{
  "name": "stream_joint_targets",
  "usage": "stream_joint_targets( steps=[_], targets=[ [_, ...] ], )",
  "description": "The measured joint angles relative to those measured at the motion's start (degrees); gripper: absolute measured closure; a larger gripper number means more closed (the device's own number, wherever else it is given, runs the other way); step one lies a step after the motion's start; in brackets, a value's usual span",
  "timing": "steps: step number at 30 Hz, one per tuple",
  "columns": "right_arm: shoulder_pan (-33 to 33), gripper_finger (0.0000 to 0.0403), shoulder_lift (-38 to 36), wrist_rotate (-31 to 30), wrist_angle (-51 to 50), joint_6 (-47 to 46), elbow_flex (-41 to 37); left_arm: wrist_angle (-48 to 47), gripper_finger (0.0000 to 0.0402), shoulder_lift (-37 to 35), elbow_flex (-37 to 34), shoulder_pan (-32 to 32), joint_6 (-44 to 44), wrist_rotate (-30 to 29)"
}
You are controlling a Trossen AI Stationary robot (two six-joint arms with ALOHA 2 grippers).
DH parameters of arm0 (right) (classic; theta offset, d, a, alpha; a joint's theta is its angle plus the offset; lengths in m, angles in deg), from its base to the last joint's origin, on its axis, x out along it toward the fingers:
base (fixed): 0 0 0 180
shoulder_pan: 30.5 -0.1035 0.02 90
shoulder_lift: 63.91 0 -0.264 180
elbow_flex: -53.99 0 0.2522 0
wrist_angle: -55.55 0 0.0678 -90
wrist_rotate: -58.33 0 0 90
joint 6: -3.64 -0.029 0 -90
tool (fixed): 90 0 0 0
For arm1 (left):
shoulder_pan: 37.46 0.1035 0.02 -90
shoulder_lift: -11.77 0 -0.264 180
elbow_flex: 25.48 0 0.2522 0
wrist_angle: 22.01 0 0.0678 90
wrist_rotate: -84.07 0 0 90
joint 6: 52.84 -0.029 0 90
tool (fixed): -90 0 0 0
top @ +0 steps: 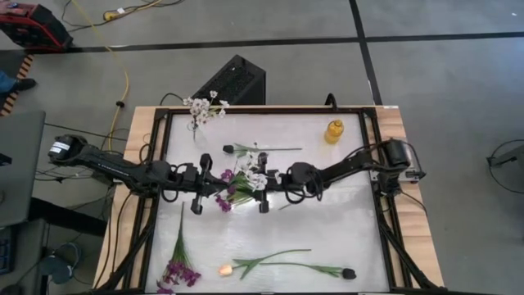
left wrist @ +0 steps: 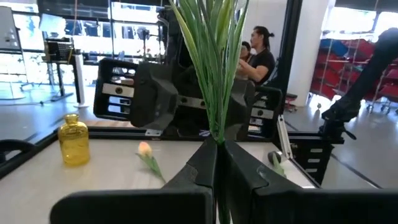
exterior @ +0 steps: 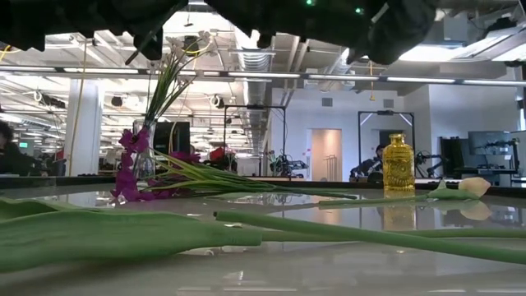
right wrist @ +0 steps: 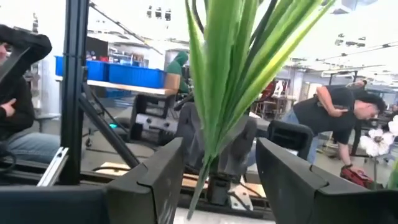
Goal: Sort flowers into vase by color
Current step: Put the white flowers into the transparent vase
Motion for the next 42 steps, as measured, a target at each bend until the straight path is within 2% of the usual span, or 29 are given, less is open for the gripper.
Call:
stream_joint_targets(
  steps=[7, 11, 17, 22, 26, 31, 37, 42],
  targets=[
    [0.16, 0.0192, 0.31, 2.14, -2.95, -0.03, 3.87, -0.36, 0.0401, 0.0, 0.0, 0.0, -0.09, -0.87],
    [0.16, 0.0242, 0.31, 1.87, -4.85, -0.05, 4.7, -0.16, 0.0401, 0.0, 0.0, -0.02, -0.33, -1.37],
    [0.31, 0.0361, 0.31, -0.59, -6.36, -0.05, 4.67, -1.17, 0.0386, -0.05, 0.0, 0.0, -0.32, -2.4],
    [0.61, 0.037, -0.09, -1.05, -6.93, 1.3, 4.66, -6.81, 0.0327, -2.52, 0.0, 0.0, -0.93, -2.88],
    [0.92, 0.0368, -1.0, -2.67, -7.45, 1.52, 4.87, -17.55, 0.0272, -8.23, 0.0, 0.0, -0.36, -7.37],
    [2.13, 0.0366, -0.98, -2.69, -11.86, 4.29, 8.31, -39.34, 0.023, -16.3, 0.04, 0.0, 5.62, -15.4],
    [5.32, 0.0365, -0.06, -2.6, -27.88, 6.16, 18.9, -59.94, 0.0222, -18.47, 0.04, 0.02, 20.21, -22.95],
    [8.07, 0.0364, 4.28, -2.21, -34.54, 7.96, 28.66, -65.7, 0.0221, -16.23, 0.0, 0.02, 25.3, -24.28]
  ],
)
